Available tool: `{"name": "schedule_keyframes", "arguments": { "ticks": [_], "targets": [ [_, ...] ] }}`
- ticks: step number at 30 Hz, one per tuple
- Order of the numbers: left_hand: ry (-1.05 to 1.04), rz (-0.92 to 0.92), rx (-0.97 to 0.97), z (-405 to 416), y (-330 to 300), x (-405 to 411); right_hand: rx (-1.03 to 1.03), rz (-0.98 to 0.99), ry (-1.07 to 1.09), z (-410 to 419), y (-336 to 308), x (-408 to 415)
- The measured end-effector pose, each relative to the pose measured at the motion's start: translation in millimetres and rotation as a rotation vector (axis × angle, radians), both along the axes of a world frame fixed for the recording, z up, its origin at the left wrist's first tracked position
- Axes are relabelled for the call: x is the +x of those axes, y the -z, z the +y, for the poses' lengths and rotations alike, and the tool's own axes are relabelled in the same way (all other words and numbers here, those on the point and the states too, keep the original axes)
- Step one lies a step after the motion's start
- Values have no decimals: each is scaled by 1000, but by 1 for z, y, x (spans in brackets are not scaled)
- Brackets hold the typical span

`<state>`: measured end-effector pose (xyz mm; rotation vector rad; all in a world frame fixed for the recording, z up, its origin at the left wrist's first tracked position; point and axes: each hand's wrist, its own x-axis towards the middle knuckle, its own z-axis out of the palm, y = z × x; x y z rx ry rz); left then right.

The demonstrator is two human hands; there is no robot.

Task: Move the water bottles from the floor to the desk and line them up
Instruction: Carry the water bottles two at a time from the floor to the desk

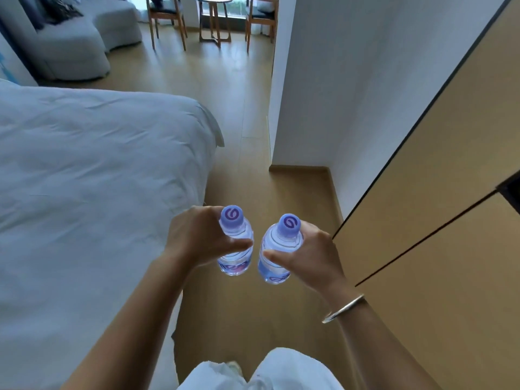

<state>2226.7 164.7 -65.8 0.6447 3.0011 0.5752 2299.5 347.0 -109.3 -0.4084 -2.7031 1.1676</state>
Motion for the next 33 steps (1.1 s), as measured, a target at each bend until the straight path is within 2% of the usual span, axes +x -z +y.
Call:
{"name": "schedule_keyframes", "arguments": {
  "ticks": [5,9,17,21,33],
  "targets": [
    [11,-55,-9,19,5,-85,0,13,-14,14,3,-86],
    [54,-22,-10,45,16,-162,31,3,-41,42,8,-160],
    [-5,-95,-21,123,15,-333,50,-10,-71,126,3,-342],
    [-44,-54,-3,151,12,-410,44,2,-101,156,0,-425],
    [-25,-45,70,178,27,-636,37,6,-157,184,7,-652]
  ]
}}
